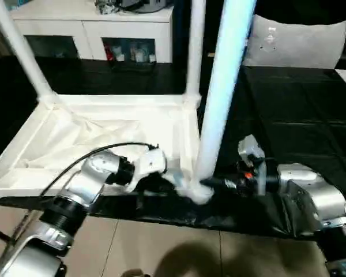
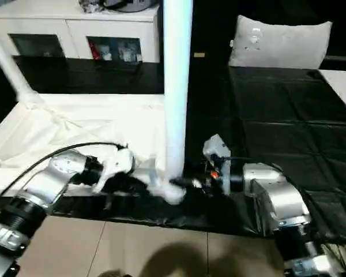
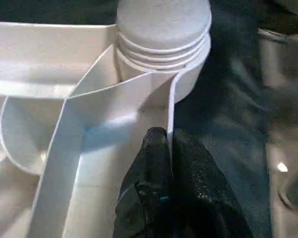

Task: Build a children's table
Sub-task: Rotate leg to tighten

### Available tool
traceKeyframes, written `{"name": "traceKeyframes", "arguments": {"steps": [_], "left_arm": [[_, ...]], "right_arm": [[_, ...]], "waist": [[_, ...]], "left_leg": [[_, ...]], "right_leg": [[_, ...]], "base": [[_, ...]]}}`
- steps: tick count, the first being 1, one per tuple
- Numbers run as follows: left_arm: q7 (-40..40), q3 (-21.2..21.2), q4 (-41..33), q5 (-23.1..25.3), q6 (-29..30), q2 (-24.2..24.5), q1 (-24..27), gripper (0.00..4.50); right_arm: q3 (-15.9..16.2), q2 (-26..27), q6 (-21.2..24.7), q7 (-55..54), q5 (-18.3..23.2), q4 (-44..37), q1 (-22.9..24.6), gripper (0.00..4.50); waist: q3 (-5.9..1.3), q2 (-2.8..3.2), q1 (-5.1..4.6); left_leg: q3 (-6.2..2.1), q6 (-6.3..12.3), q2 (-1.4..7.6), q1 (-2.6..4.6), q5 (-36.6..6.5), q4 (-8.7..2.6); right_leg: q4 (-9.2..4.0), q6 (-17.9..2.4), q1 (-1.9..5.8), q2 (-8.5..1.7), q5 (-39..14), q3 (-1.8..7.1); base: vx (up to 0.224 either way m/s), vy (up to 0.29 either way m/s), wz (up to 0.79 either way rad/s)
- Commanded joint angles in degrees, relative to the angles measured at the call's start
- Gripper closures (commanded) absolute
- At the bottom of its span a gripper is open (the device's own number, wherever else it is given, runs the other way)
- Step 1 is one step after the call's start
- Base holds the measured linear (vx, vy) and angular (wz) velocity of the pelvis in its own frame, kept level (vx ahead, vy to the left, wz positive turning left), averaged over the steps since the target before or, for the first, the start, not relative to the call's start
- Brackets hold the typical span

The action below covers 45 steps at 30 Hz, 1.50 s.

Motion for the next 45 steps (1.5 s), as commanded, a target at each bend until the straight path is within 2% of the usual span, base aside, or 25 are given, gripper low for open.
{"name": "traceKeyframes", "arguments": {"steps": [1, 2, 4, 6, 7, 9, 12, 13, 14, 17, 18, 19, 20, 24, 26, 28, 30, 32, 36, 37, 41, 42, 43, 44, 45], "left_arm": [[7.49, 1.15, -1.55, -0.74, 3.43, -5.34, -2.32, 4.50], [9.53, 1.48, -1.28, -0.46, 4.42, -6.60, -2.73, 4.50], [14.98, 2.62, -0.13, 0.22, 7.25, -9.61, -4.00, 4.50], [17.25, 3.16, 0.53, 0.45, 8.27, -10.98, -4.64, 4.50], [23.43, 4.54, 2.42, 1.19, 9.57, -14.14, -6.32, 4.50], [25.84, 5.14, 3.12, 1.43, 9.88, -15.31, -6.94, 4.50], [31.30, 6.78, 4.00, 1.71, 10.18, -17.91, -7.92, 4.50], [33.03, 7.39, 3.88, 2.00, 10.59, -18.91, -8.07, 4.50], [34.46, 7.44, 3.55, 2.52, 10.75, -19.76, -8.10, 4.50], [35.31, 6.90, 3.09, 3.18, 10.47, -20.53, -7.86, 4.50], [35.07, 6.36, 3.14, 3.57, 10.13, -20.47, -7.81, 4.50], [34.86, 6.04, 3.24, 3.81, 9.94, -20.38, -7.80, 4.50], [34.59, 5.89, 3.56, 3.85, 9.37, -20.07, -7.82, 4.50], [32.42, 5.30, 4.28, 3.88, 6.81, -18.25, -7.43, 4.50], [27.49, 3.93, 4.10, 4.04, 3.71, -14.95, -6.36, 4.50], [26.20, 3.60, 4.14, 4.09, 3.09, -14.13, -6.11, 4.50], [23.77, 3.17, 4.08, 3.89, 2.26, -12.76, -5.58, 4.50], [22.24, 2.93, 4.03, 3.67, 1.78, -11.94, -5.32, 4.50], [12.65, 1.01, 2.96, 2.56, -2.18, -6.94, -4.01, 4.50], [6.88, -0.35, 2.33, 1.46, -5.37, -4.47, -3.45, 4.50], [1.16, -1.69, 1.03, 0.52, -6.22, -2.12, -2.82, 4.50], [0.55, -1.86, 0.87, 0.46, -6.27, -1.86, -2.77, 4.50], [-0.94, -2.27, 0.50, 0.38, -6.37, -1.19, -2.66, 4.50], [-2.87, -3.09, 0.15, 0.51, -6.78, -0.17, -2.61, 4.50], [-2.87, -3.09, 0.15, 0.51, -6.78, -0.17, -2.61, 4.50]], "right_arm": [[0.76, 5.97, 2.21, -8.36, -0.28, 0.05, -0.10, 2.59], [0.34, 7.50, 2.43, -11.23, -0.97, 0.62, -0.43, 2.59], [-0.25, 10.45, 2.95, -17.02, -2.63, 2.09, -1.50, 2.59], [-0.55, 11.79, 3.03, -19.89, -3.35, 2.84, -2.07, 2.59], [-1.60, 15.34, 2.83, -27.62, -5.27, 5.19, -3.90, 2.60], [-2.03, 16.71, 2.50, -30.57, -6.06, 6.10, -4.61, 2.60], [-3.76, 19.98, 0.69, -37.36, -7.23, 8.82, -6.52, 2.60], [-4.02, 20.98, -0.64, -39.00, -8.13, 9.60, -7.07, 2.60], [-4.38, 21.95, -2.15, -40.89, -8.93, 10.47, -7.53, 2.25], [-4.83, 22.84, -4.03, -42.50, -9.51, 11.19, -7.70, 1.89], [-5.10, 22.98, -4.89, -42.66, -9.55, 10.90, -7.47, 1.78], [-5.24, 23.01, -5.40, -42.62, -9.57, 10.62, -7.28, 1.63], [-5.23, 22.53, -5.83, -41.44, -9.15, 9.43, -6.68, 1.52], [-5.37, 19.18, -7.32, -36.53, -7.79, 6.36, -4.62, 1.18], [-6.12, 13.84, -7.60, -29.17, -5.86, 4.36, -2.86, 1.02], [-6.24, 12.65, -7.59, -27.28, -5.30, 4.19, -2.65, 0.86], [-6.10, 10.42, -7.92, -24.15, -4.88, 4.18, -2.38, 0.63], [-5.83, 8.98, -8.16, -22.16, -4.80, 4.25, -2.26, 0.42], [-3.96, 2.45, -9.54, -11.46, -4.44, 4.69, -2.19, 0.11], [-2.71, -0.10, -9.87, -6.58, -3.92, 4.82, -2.48, 0.11], [-1.71, -1.81, -9.79, -1.32, -2.47, 5.01, -3.00, 0.11], [-1.59, -1.96, -9.85, -0.71, -2.32, 5.07, -3.07, 0.11], [-1.25, -2.33, -10.07, 0.84, -1.95, 5.25, -3.25, 0.11], [-0.65, -2.71, -10.13, 2.97, -1.41, 5.67, -3.48, 0.37], [-0.65, -2.71, -10.13, 2.97, -1.41, 5.67, -3.48, 0.45]], "waist": [[-3.57, -0.61, -0.08], [-3.33, -0.46, -0.66], [-3.51, -0.75, -1.13], [-3.52, -0.71, -1.67], [-3.62, -0.71, -2.26], [-3.85, -0.72, -2.45], [-4.34, -0.58, -2.33], [-4.63, -0.31, -2.22], [-4.67, -0.23, -2.31], [-4.59, -0.13, -2.29], [-4.66, 0.59, -2.20], [-4.63, 0.23, -2.34], [-4.54, 0.51, -2.32], [-4.40, 0.48, -2.19], [-4.43, 0.07, -1.88], [-4.28, 0.22, -1.93], [-4.20, -0.12, -1.93], [-3.98, -0.13, -2.11], [-3.81, -0.11, -1.65], [-3.92, -0.23, -1.50], [-4.00, -0.05, -0.65], [-4.05, -0.51, -0.46], [-4.03, -0.24, -0.17], [-4.09, -0.57, -0.05], [-4.09, -0.43, 0.14]], "left_leg": [[-0.61, 0.86, 1.28, -0.05, -12.26, -4.54], [-0.48, 0.46, 1.26, 0.09, -12.56, -4.56], [-0.72, 0.23, 0.95, -0.07, -12.62, -4.54], [-0.66, 0.62, 0.89, -0.01, -12.29, -4.48], [-0.52, 0.93, 0.75, -0.37, -10.77, -4.33], [-0.62, 0.87, 0.71, -0.33, -10.16, -4.27], [-0.53, 1.95, 0.83, -0.54, -6.82, -3.97], [-0.54, 2.69, 0.79, -0.63, -4.42, -3.70], [-0.48, 3.57, 0.81, -0.85, -2.84, -3.55], [-0.42, 4.87, 0.92, -0.77, -3.10, -3.53], [-0.49, 4.93, 1.01, -0.61, -3.24, -3.51], [-0.44, 5.13, 1.06, -0.54, -3.76, -3.51], [-0.45, 5.22, 1.03, -0.49, -4.50, -3.57], [-0.37, 5.18, 1.08, -0.40, -6.55, -3.63], [-0.46, 5.59, 1.04, -0.54, -6.07, -3.60], [-0.34, 6.32, 1.11, -0.66, -6.45, -3.52], [-0.36, 6.22, 1.06, -0.67, -6.60, -3.56], [-0.22, 5.55, 1.14, -0.53, -8.12, -3.65], [-0.32, 5.25, 1.32, -0.44, -8.84, -3.78], [-0.41, 5.35, 1.36, -0.47, -8.84, -3.78], [-0.17, 5.54, 1.69, -0.14, -8.14, -3.68], [-0.15, 5.57, 1.81, -0.04, -8.10, -3.71], [-0.14, 5.65, 1.93, -0.01, -7.57, -3.70], [-0.10, 5.85, 1.93, -0.05, -7.41, -3.71], [-0.16, 5.84, 1.99, -0.11, -7.29, -3.71]], "right_leg": [[-5.40, -7.30, 3.38, -3.13, -24.78, 1.96], [-5.57, -7.22, 2.92, -3.01, -25.43, 2.02], [-5.82, -5.95, 3.33, -3.11, -27.68, 1.71], [-5.95, -5.77, 3.15, -2.96, -27.01, 1.79], [-5.67, -6.59, 3.19, -2.75, -23.97, 1.86], [-5.58, -7.06, 3.34, -2.79, -22.57, 1.78], [-4.81, -8.96, 3.55, -2.82, -15.34, 1.99], [-4.25, -10.24, 3.61, -2.66, -10.15, 2.04], [-3.84, -11.51, 3.59, -2.56, -5.95, 2.02], [-3.71, -13.14, 3.71, -2.62, -3.34, 1.98], [-3.63, -13.35, 3.64, -2.69, -3.08, 1.96], [-3.69, -13.69, 3.70, -2.60, -2.22, 1.97], [-3.65, -14.00, 3.75, -2.61, -2.12, 1.97], [-3.90, -13.74, 3.91, -2.75, -3.70, 2.08], [-3.80, -13.40, 4.24, -2.79, -3.90, 2.05], [-3.90, -13.38, 4.11, -2.80, -4.25, 2.09], [-4.03, -13.38, 4.25, -2.78, -5.12, 2.00], [-4.56, -12.54, 3.87, -2.88, -10.18, 1.97], [-4.75, -11.56, 3.67, -2.94, -13.53, 2.02], [-4.69, -11.48, 3.75, -3.05, -13.77, 2.02], [-4.33, -12.25, 3.34, -3.05, -12.73, 2.15], [-4.22, -12.48, 3.31, -3.06, -12.20, 2.17], [-3.94, -13.20, 3.16, -3.04, -10.82, 2.23], [-3.80, -13.53, 3.25, -2.97, -9.85, 2.17], [-3.63, -13.70, 3.26, -3.08, -9.60, 2.16]], "base": [[0.000, 0.000, 0.00], [0.000, 0.000, 0.00], [0.000, 0.000, 0.00], [0.000, 0.000, 0.00], [0.000, 0.000, 0.00], [0.000, 0.000, 0.00], [0.000, 0.000, 0.00], [0.000, 0.000, 0.00], [0.000, 0.000, 0.00], [0.000, 0.000, 0.00], [0.000, 0.000, 0.00], [0.000, 0.000, 0.00], [0.000, 0.000, 0.00], [0.000, 0.000, 0.00], [0.000, 0.000, 0.00], [0.000, 0.000, 0.00], [0.000, 0.000, 0.00], [0.000, 0.000, 0.00], [0.000, 0.000, 0.00], [0.000, 0.000, 0.00], [0.000, 0.000, 0.00], [0.000, 0.000, 0.00], [0.000, 0.000, 0.00], [0.000, 0.000, 0.00], [0.000, 0.000, 0.00]]}}
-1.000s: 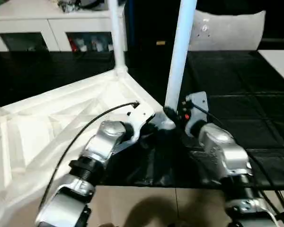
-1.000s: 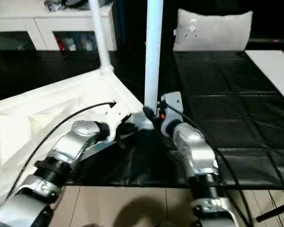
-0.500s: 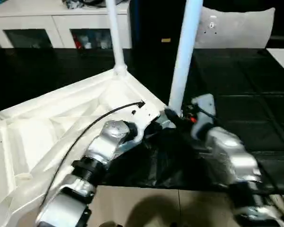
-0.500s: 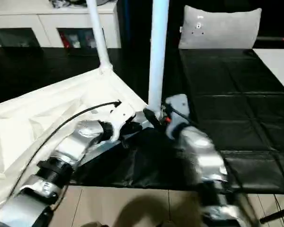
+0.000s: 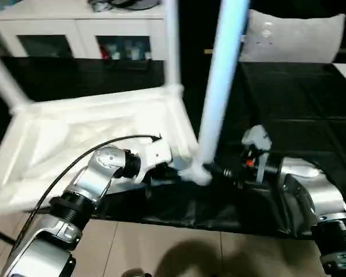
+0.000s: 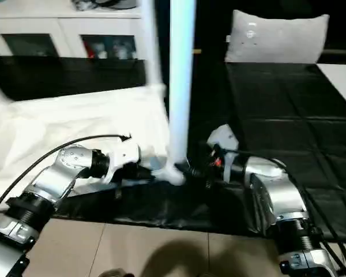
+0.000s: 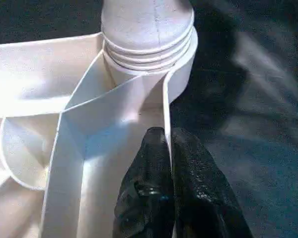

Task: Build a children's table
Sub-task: Rotate leg to tighten

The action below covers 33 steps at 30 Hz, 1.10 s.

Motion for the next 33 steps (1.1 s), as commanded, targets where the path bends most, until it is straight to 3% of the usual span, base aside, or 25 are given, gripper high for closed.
{"name": "traceKeyframes", "arguments": {"steps": [1, 2, 5, 8, 24, 25, 29, 33], "left_arm": [[-4.65, -2.24, -2.64, -0.56, -1.58, 1.48, -0.20, 4.50], [-5.09, -2.39, -2.76, -0.62, -1.65, 1.66, -0.19, 4.50], [-8.32, -3.22, -3.76, -1.11, -2.14, 2.68, -0.04, 4.50], [-8.87, -3.32, -3.99, -1.10, -2.16, 2.86, -0.02, 4.50], [-10.17, -2.85, -3.45, -2.04, -1.40, 3.18, -0.21, 4.50], [-10.11, -2.77, -3.46, -2.28, -1.19, 3.13, -0.20, 4.50], [-9.20, -2.17, -3.47, -3.01, 0.20, 2.72, -0.06, 4.50], [-6.34, -1.52, -3.82, -2.93, 3.45, 1.54, 0.06, 4.50]], "right_arm": [[1.28, -1.10, -0.11, 4.28, 1.45, 0.78, -1.37, 0.45], [1.51, -1.14, 0.09, 4.85, 1.56, 0.88, -1.43, 0.48], [3.09, -1.45, 1.71, 8.89, 2.15, 0.96, -1.68, 0.86], [3.40, -1.47, 2.73, 9.85, 2.63, 0.88, -1.90, 0.98], [4.25, -3.15, 7.07, 14.67, 5.19, -0.64, -1.80, 2.36], [4.27, -3.16, 7.39, 14.81, 5.39, -0.96, -1.69, 2.40], [4.02, -2.51, 8.93, 14.65, 6.83, -2.53, -1.02, 2.45], [3.76, -1.09, 10.26, 12.33, 7.30, -4.25, -0.10, 2.46]], "waist": [[-4.32, -1.07, -0.12], [-4.29, -0.96, 0.02], [-4.11, -1.46, 0.20], [-4.14, -1.41, 0.25], [-4.28, -1.46, 0.34], [-4.30, -1.68, 0.30], [-4.27, -1.61, 0.32], [-4.28, -1.25, 0.40]], "left_leg": [[-0.17, 5.52, 2.05, 0.17, -7.05, -3.70], [-0.12, 5.49, 2.05, 0.18, -7.28, -3.70], [-0.08, 5.03, 1.96, 0.15, -8.36, -3.81], [-0.16, 4.47, 2.02, 0.15, -8.17, -3.87], [-0.15, 4.31, 1.89, 0.03, -6.93, -3.72], [-0.11, 4.36, 1.85, -0.02, -6.88, -3.69], [-0.10, 4.28, 1.86, 0.04, -6.91, -3.71], [-0.18, 4.01, 1.85, 0.06, -7.00, -3.74]], "right_leg": [[-3.48, -13.66, 3.68, -2.92, -9.54, 2.32], [-3.56, -13.62, 3.64, -2.95, -10.01, 2.34], [-3.92, -12.51, 3.65, -3.04, -13.35, 2.35], [-3.91, -11.82, 3.61, -3.06, -14.46, 2.38], [-3.84, -11.65, 3.66, -2.90, -13.59, 2.31], [-3.88, -11.59, 3.70, -2.91, -13.61, 2.32], [-3.92, -11.33, 3.64, -2.91, -14.33, 2.31], [-3.98, -11.22, 3.61, -2.96, -14.74, 2.28]], "base": [[0.000, 0.000, 0.00], [0.000, 0.000, 0.00], [0.000, 0.000, 0.00], [0.000, 0.000, 0.00], [0.000, 0.000, 0.00], [0.000, 0.000, 0.00], [0.000, 0.000, 0.00], [0.000, 0.000, 0.00]]}}
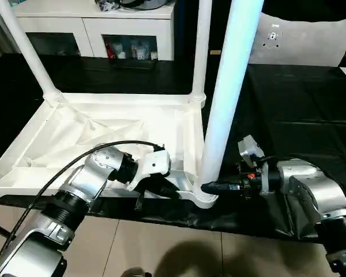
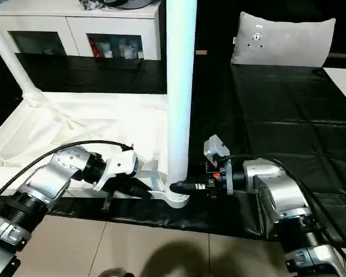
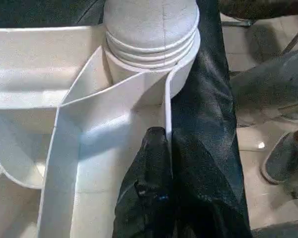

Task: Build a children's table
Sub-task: Rotate leg to tighten

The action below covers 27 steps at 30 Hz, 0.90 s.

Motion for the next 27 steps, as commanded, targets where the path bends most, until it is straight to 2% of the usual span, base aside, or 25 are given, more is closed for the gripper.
{"name": "traceKeyframes", "arguments": {"steps": [1, 2, 3, 4, 5, 6, 7, 8, 9, 10, 12, 13, 14, 15, 17, 19, 21, 23, 25, 27], "left_arm": [[2.62, 0.40, -1.75, -0.28, 2.42, -1.41, -0.05, 4.50], [5.60, 1.37, -1.60, -0.35, 4.32, -2.87, -0.31, 4.50], [8.67, 2.34, -1.35, -0.41, 5.99, -4.45, -0.65, 4.50], [11.65, 3.25, -1.11, -0.46, 7.43, -6.12, -1.00, 4.50], [11.65, 3.25, -1.11, -0.46, 7.43, -6.12, -1.00, 4.50], [17.11, 4.73, -0.67, -0.29, 10.41, -9.39, -1.67, 4.50], [18.85, 5.08, -0.38, -0.06, 11.29, -10.40, -1.93, 4.50], [21.20, 5.52, 0.08, 0.30, 12.47, -11.68, -2.30, 4.50], [24.28, 6.24, 1.15, 0.59, 13.26, -13.25, -2.96, 4.50], [30.49, 7.89, 3.56, 0.95, 14.08, -16.29, -4.42, 4.50], [33.07, 8.60, 4.69, 1.06, 13.98, -17.53, -5.18, 4.50], [35.00, 9.06, 5.55, 1.29, 13.68, -18.32, -5.79, 4.50], [37.13, 9.58, 6.25, 1.83, 13.45, -19.08, -6.34, 4.50], [39.24, 10.13, 6.76, 2.53, 13.22, -19.94, -6.83, 4.50], [41.41, 10.61, 6.67, 3.46, 13.20, -21.06, -7.16, 4.50], [41.45, 10.50, 6.05, 3.68, 13.36, -21.34, -6.98, 4.50], [41.16, 10.06, 6.01, 3.74, 12.94, -21.17, -6.80, 4.50], [39.99, 9.25, 5.95, 3.87, 11.88, -20.44, -6.48, 4.50], [39.08, 8.76, 6.09, 4.03, 11.00, -19.48, -6.23, 4.50], [38.47, 8.44, 6.23, 4.20, 10.45, -18.95, -6.16, 4.50]], "right_arm": [[0.45, 1.65, 1.96, -0.72, 2.85, -2.67, 0.50, 2.46], [0.57, 2.95, 1.78, -4.69, 0.96, -2.57, 0.52, 2.46], [0.63, 4.35, 1.22, -8.95, -1.15, -2.25, 0.41, 2.46], [0.29, 6.08, 1.58, -13.93, -3.00, -1.71, 0.00, 2.46], [0.29, 6.08, 1.58, -13.93, -3.00, -1.71, 0.00, 2.48], [-1.21, 9.65, 4.02, -22.14, -4.44, -1.15, -1.17, 2.50], [-1.74, 10.85, 4.71, -24.70, -4.84, -0.93, -1.63, 2.51], [-2.32, 12.34, 5.54, -27.90, -5.47, -0.62, -2.19, 2.51], [-2.70, 13.87, 5.72, -31.01, -6.31, -0.21, -2.70, 2.51], [-3.91, 17.21, 6.37, -37.78, -7.61, 0.89, -3.67, 2.52], [-4.65, 18.96, 6.16, -41.57, -8.31, 1.75, -4.23, 2.52], [-5.42, 20.39, 6.03, -44.54, -8.57, 2.61, -4.67, 2.52], [-6.01, 21.73, 5.66, -47.32, -9.17, 3.32, -5.00, 2.52], [-6.32, 23.01, 4.52, -50.21, -10.42, 3.96, -5.21, 2.52], [-5.60, 23.97, 1.29, -51.98, -12.36, 4.64, -5.23, 2.52], [-5.36, 24.10, -1.43, -51.92, -12.94, 4.77, -5.13, 1.84], [-6.25, 24.21, -2.45, -52.04, -12.55, 4.45, -5.06, 1.81], [-7.22, 23.58, -3.21, -51.29, -11.74, 4.08, -4.96, 1.56], [-7.95, 21.99, -4.27, -49.64, -11.35, 4.02, -4.69, 1.56], [-8.27, 21.23, -4.98, -48.72, -11.13, 4.05, -4.50, 1.27]], "waist": [[-4.13, -1.13, -0.12], [-4.04, -1.13, -0.17], [-3.92, -1.00, -0.37], [-3.77, -1.16, -0.69], [-3.77, -1.16, -0.69], [-3.78, -1.19, -1.06], [-3.73, -1.16, -1.31], [-3.85, -1.29, -1.83], [-3.89, -0.95, -2.01], [-4.09, -1.14, -2.73], [-4.06, -0.94, -3.08], [-4.31, -1.18, -3.17], [-4.42, -1.16, -3.18], [-4.46, -0.68, -3.11], [-4.62, -0.69, -3.01], [-4.64, -0.52, -2.88], [-4.62, -0.45, -2.89], [-4.55, -0.47, -2.97], [-4.50, -0.49, -2.95], [-4.44, -0.51, -2.90]], "left_leg": [[-0.18, 3.73, 1.78, 0.05, -7.49, -3.89], [-0.21, 3.62, 1.79, 0.02, -7.95, -3.98], [-0.23, 2.76, 1.78, 0.13, -8.31, -4.07], [-0.21, 1.97, 1.55, 0.09, -8.99, -4.14], [-0.21, 1.97, 1.55, 0.09, -8.99, -4.14], [-0.32, 1.26, 1.33, 0.05, -9.23, -4.31], [-0.43, 0.87, 1.33, -0.05, -9.21, -4.36], [-0.57, 0.54, 1.18, -0.28, -9.06, -4.43], [-0.67, 0.56, 1.17, -0.27, -8.99, -4.45], [-0.54, 1.02, 0.92, -0.22, -8.70, -4.16], [-0.42, 1.21, 0.79, -0.25, -8.15, -4.07], [-0.35, 1.57, 0.66, -0.33, -7.17, -3.88], [-0.34, 2.30, 0.61, -0.52, -5.66, -3.80], [-0.40, 2.43, 0.68, -0.50, -5.09, -3.77], [-0.29, 3.19, 0.77, -0.31, -4.12, -3.66], [-0.28, 4.04, 0.98, -0.34, -3.82, -3.61], [-0.34, 4.67, 1.02, -0.32, -3.74, -3.64], [-0.34, 4.94, 1.05, -0.21, -4.86, -3.70], [-0.33, 5.01, 1.03, -0.17, -5.72, -3.75], [-0.31, 5.09, 1.09, -0.20, -6.16, -3.76]], "right_leg": [[-4.23, -11.06, 3.56, -2.93, -15.48, 2.28], [-4.30, -10.84, 3.58, -2.93, -16.41, 2.26], [-4.41, -10.38, 3.37, -2.97, -17.85, 2.29], [-4.78, -9.40, 3.44, -2.89, -20.31, 2.18], [-4.78, -9.40, 3.44, -2.89, -20.31, 2.18], [-5.04, -8.12, 3.56, -2.83, -22.68, 2.04], [-5.05, -7.86, 3.55, -2.85, -22.94, 2.05], [-5.04, -7.23, 3.86, -2.84, -23.26, 1.91], [-5.05, -7.15, 3.85, -2.88, -23.05, 1.90], [-5.13, -7.57, 3.80, -2.72, -20.98, 1.98], [-5.18, -8.04, 3.63, -2.66, -19.87, 2.00], [-5.11, -8.22, 3.80, -2.62, -18.26, 2.02], [-4.87, -8.82, 3.93, -2.59, -15.75, 2.07], [-4.71, -9.15, 3.88, -2.61, -14.51, 2.08], [-4.49, -10.21, 3.80, -2.44, -11.06, 2.08], [-4.19, -11.61, 3.88, -2.47, -7.86, 2.11], [-3.97, -12.45, 4.00, -2.44, -5.83, 2.11], [-4.04, -12.77, 4.07, -2.49, -6.09, 2.08], [-4.15, -12.73, 4.16, -2.57, -7.21, 2.09], [-4.21, -12.60, 4.18, -2.62, -7.65, 2.13]], "base": [[0.000, 0.000, 0.00], [0.000, 0.000, 0.00], [0.000, 0.000, 0.00], [0.000, 0.000, 0.00], [0.000, 0.000, 0.00], [0.000, 0.000, 0.00], [0.000, 0.000, 0.00], [0.000, 0.000, 0.00], [0.000, 0.000, 0.00], [0.000, 0.000, 0.00], [0.000, 0.000, 0.00], [0.000, 0.000, 0.00], [0.000, 0.000, 0.00], [0.000, 0.000, 0.00], [0.000, 0.000, 0.00], [0.000, 0.000, 0.00], [0.000, 0.000, 0.00], [0.000, 0.000, 0.00], [0.000, 0.000, 0.00], [0.000, 0.000, 0.00]]}}
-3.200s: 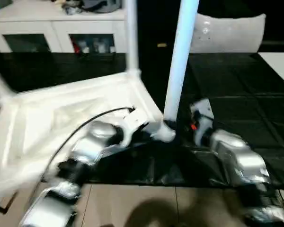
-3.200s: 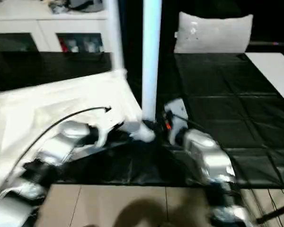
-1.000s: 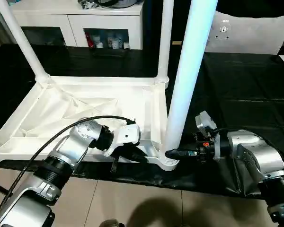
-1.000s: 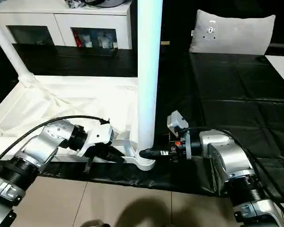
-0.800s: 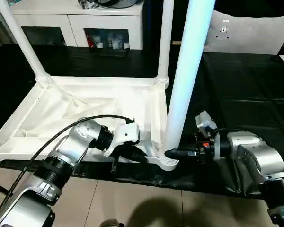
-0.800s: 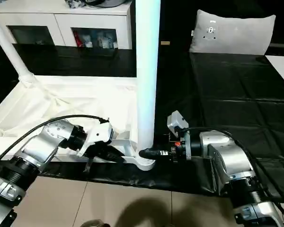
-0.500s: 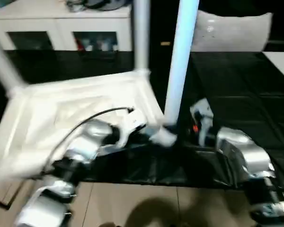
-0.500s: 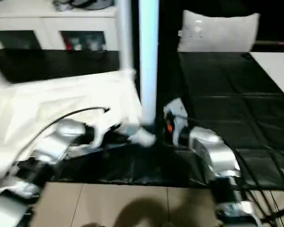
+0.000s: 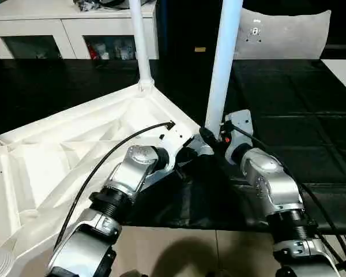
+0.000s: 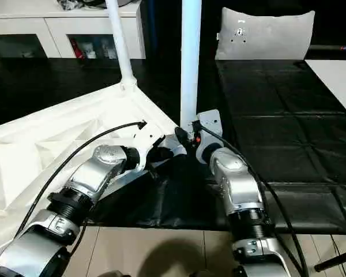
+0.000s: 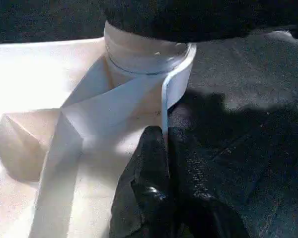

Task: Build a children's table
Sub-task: Rotate leg to tighten

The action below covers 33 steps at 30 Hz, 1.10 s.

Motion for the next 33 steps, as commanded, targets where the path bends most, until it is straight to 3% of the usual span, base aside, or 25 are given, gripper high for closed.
{"name": "traceKeyframes", "arguments": {"steps": [1, 7, 10, 15, 17, 19, 20, 21, 23, 26, 27, 28, 29, 32, 33], "left_arm": [[-1.41, -0.32, -1.95, 0.29, -2.62, 0.77, -1.62, 4.50], [-9.63, -2.27, -2.79, -0.24, -5.11, 4.96, -0.16, 4.50], [-16.20, -3.89, -3.07, -1.03, -8.05, 8.19, 0.76, 4.50], [-20.32, -4.68, -3.10, -1.46, -8.75, 10.09, 0.99, 4.50], [-22.78, -4.92, -2.82, -1.78, -10.05, 11.02, 0.88, 4.50], [-30.48, -6.57, -4.15, -3.14, -14.28, 13.54, 1.58, 4.50], [-33.47, -7.30, -4.99, -3.69, -15.13, 14.66, 1.97, 4.50], [-33.87, -7.50, -5.06, -3.60, -15.41, 14.91, 1.98, 4.50], [-34.78, -7.99, -5.06, -3.28, -16.47, 15.49, 1.87, 4.50], [-37.88, -8.57, -5.65, -3.57, -17.41, 16.73, 1.80, 4.50], [-38.72, -8.66, -5.71, -3.57, -17.72, 17.00, 1.77, 4.50], [-39.62, -8.94, -5.86, -3.37, -18.26, 17.50, 1.82, 4.50], [-39.88, -9.04, -5.89, -3.30, -18.45, 17.67, 1.82, 4.50], [-40.85, -9.45, -5.77, -3.22, -19.70, 18.45, 1.71, 4.50], [-40.90, -9.46, -5.76, -3.22, -19.78, 18.50, 1.70, 4.50]], "right_arm": [[1.24, -0.65, -1.90, 4.36, 2.38, -1.11, 0.24, 1.27], [0.92, -7.87, -1.96, 16.13, 5.15, -2.33, 1.29, 0.73], [2.20, -13.49, -1.44, 26.75, 7.64, -3.94, 2.38, 0.43], [4.88, -17.48, -0.99, 34.64, 8.65, -5.40, 3.72, 0.16], [6.46, -19.42, -0.95, 39.53, 9.36, -5.83, 4.38, 0.16], [7.77, -20.97, -2.23, 44.89, 9.97, -4.72, 4.12, 0.16], [8.13, -21.45, -1.92, 47.08, 10.72, -4.25, 3.88, 0.16], [8.24, -21.55, -2.05, 47.60, 10.79, -4.12, 3.79, 0.41], [8.49, -21.71, -2.72, 48.69, 10.75, -3.70, 3.51, 0.49], [9.07, -22.15, -2.53, 51.12, 11.43, -2.98, 2.81, 0.67], [9.22, -22.30, -2.64, 51.67, 11.54, -2.80, 2.64, 0.80], [9.47, -22.46, -2.43, 52.52, 11.77, -2.71, 2.50, 0.89], [9.55, -22.51, -2.31, 52.87, 11.88, -2.69, 2.44, 0.97], [10.42, -23.03, -1.85, 55.23, 12.01, -2.34, 2.19, 1.03], [10.51, -23.08, -1.84, 55.38, 11.98, -2.33, 2.18, 1.32]], "waist": [[-4.46, -0.62, 0.32], [-4.33, -0.61, 0.45], [-4.13, -0.61, 0.78], [-4.10, -0.44, 1.54], [-4.20, -0.67, 2.02], [-4.28, -0.64, 2.25], [-4.26, -1.09, 2.28], [-4.33, -0.95, 2.35], [-4.23, -0.67, 2.49], [-4.20, -0.58, 3.12], [-4.21, -0.62, 3.15], [-4.16, -1.40, 3.29], [-4.20, -1.06, 3.34], [-4.17, -1.32, 3.36], [-4.17, -1.33, 3.35]], "left_leg": [[-0.33, 5.14, 1.20, -0.15, -6.09, -3.45], [-0.31, 6.06, 1.28, -0.15, -6.50, -3.39], [-0.28, 5.80, 1.42, 0.00, -8.46, -3.46], [-0.29, 5.24, 1.72, 0.20, -8.63, -3.58], [-0.29, 5.10, 1.78, 0.26, -8.64, -3.57], [-0.35, 5.21, 1.75, 0.07, -8.56, -3.52], [-0.27, 5.51, 1.80, -0.01, -8.57, -3.52], [-0.34, 5.55, 1.91, -0.03, -8.45, -3.54], [-0.17, 5.37, 2.00, 0.28, -8.71, -3.44], [-0.20, 4.50, 2.23, 0.52, -9.60, -3.64], [-0.23, 4.36, 2.22, 0.46, -9.63, -3.67], [-0.27, 4.40, 2.22, 0.37, -9.32, -3.75], [-0.28, 4.36, 2.24, 0.40, -9.25, -3.75], [-0.21, 4.43, 2.13, 0.22, -8.77, -3.66], [-0.19, 4.41, 2.13, 0.22, -8.69, -3.68]], "right_leg": [[-3.89, -12.71, 4.47, -2.70, -7.50, 2.13], [-3.92, -13.13, 4.49, -2.72, -8.04, 2.09], [-4.31, -12.67, 4.42, -2.74, -11.41, 2.10], [-4.16, -12.76, 4.14, -2.79, -11.79, 2.15], [-4.15, -12.82, 4.21, -2.87, -11.69, 2.21], [-3.96, -13.05, 4.33, -2.90, -11.19, 2.12], [-3.87, -13.26, 4.26, -2.95, -11.12, 2.12], [-3.70, -13.37, 4.33, -3.06, -11.03, 2.13], [-3.95, -13.54, 3.82, -2.98, -12.01, 2.16], [-3.92, -13.44, 3.71, -3.00, -13.09, 2.21], [-3.87, -13.45, 3.77, -3.01, -12.97, 2.20], [-3.66, -13.24, 3.89, -3.12, -12.98, 2.22], [-3.65, -13.19, 3.80, -3.14, -13.09, 2.24], [-3.73, -12.74, 3.85, -3.16, -13.29, 2.24], [-3.76, -12.66, 3.88, -3.18, -13.41, 2.25]], "base": [[0.000, 0.000, 0.00], [0.000, 0.000, 0.00], [0.000, 0.000, 0.00], [0.000, 0.000, 0.00], [0.000, 0.000, 0.00], [0.000, 0.000, 0.00], [0.000, 0.000, 0.00], [0.000, 0.000, 0.00], [0.000, 0.000, 0.00], [0.000, 0.000, 0.00], [0.000, 0.000, 0.00], [0.000, 0.000, 0.00], [0.000, 0.000, 0.00], [0.000, 0.000, 0.00], [0.000, 0.000, 0.00]]}}
